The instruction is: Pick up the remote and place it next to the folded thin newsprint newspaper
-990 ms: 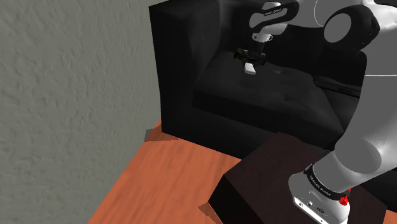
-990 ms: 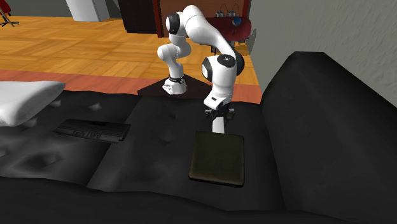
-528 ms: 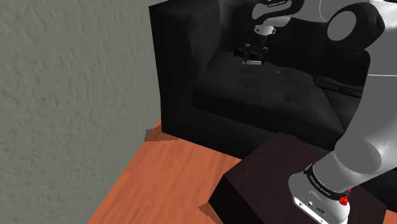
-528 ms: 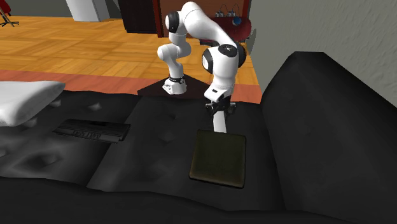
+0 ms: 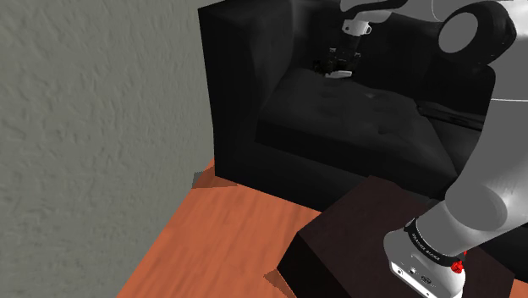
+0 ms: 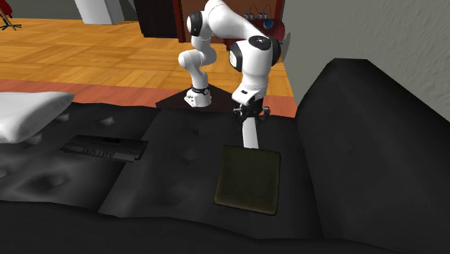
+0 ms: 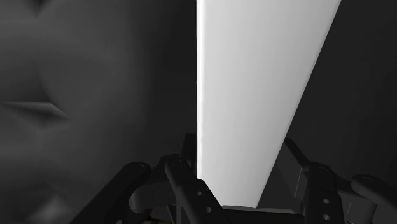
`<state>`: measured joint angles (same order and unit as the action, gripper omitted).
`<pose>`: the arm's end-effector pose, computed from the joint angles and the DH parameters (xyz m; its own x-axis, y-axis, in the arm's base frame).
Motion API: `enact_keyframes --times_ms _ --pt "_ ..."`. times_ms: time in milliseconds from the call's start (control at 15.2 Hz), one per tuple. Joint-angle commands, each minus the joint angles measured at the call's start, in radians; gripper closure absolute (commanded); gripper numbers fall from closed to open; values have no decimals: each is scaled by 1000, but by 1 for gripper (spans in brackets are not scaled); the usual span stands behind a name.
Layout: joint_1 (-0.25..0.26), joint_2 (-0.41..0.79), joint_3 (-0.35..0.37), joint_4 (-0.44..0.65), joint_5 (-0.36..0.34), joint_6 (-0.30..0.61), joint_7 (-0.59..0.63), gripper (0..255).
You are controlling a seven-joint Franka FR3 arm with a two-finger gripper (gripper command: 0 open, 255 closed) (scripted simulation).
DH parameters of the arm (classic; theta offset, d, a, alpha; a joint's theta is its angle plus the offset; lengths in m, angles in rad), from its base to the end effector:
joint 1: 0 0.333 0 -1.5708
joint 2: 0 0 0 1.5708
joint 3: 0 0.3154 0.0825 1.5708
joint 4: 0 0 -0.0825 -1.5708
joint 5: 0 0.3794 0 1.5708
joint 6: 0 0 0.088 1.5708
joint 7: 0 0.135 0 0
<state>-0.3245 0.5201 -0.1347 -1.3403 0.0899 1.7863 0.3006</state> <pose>0.6329 -0.2831 0.3976 0.7182 -0.6921 -0.0722 -0.6938 -0.7202 0.0020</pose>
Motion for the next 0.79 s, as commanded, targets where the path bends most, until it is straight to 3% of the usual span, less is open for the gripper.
enact_keyframes --times_ms 0,726 --pt "-1 -3 -1 21 -1 -24 1 255" --pt "-104 -261 -72 -358 -27 94 -185 255"
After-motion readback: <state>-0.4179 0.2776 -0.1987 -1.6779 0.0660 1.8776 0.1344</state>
